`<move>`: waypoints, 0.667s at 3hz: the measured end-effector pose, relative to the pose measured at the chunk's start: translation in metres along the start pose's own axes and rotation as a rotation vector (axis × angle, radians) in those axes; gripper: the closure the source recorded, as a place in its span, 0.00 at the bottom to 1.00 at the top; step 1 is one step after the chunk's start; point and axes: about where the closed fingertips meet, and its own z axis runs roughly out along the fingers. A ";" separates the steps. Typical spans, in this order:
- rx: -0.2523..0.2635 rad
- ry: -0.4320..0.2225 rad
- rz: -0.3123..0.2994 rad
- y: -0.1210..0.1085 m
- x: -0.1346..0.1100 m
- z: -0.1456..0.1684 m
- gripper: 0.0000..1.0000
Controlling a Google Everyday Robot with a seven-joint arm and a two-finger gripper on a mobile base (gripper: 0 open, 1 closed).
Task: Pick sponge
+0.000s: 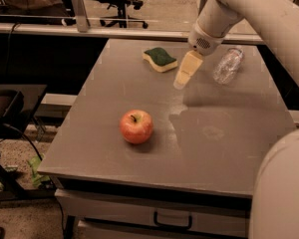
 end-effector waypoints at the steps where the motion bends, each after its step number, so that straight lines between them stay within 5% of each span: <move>1: -0.001 0.002 0.006 -0.009 -0.013 0.013 0.00; 2: 0.002 0.009 0.006 -0.021 -0.030 0.026 0.00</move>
Offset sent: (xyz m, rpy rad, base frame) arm 0.0635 0.0382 -0.0055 -0.0159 -0.0028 -0.0143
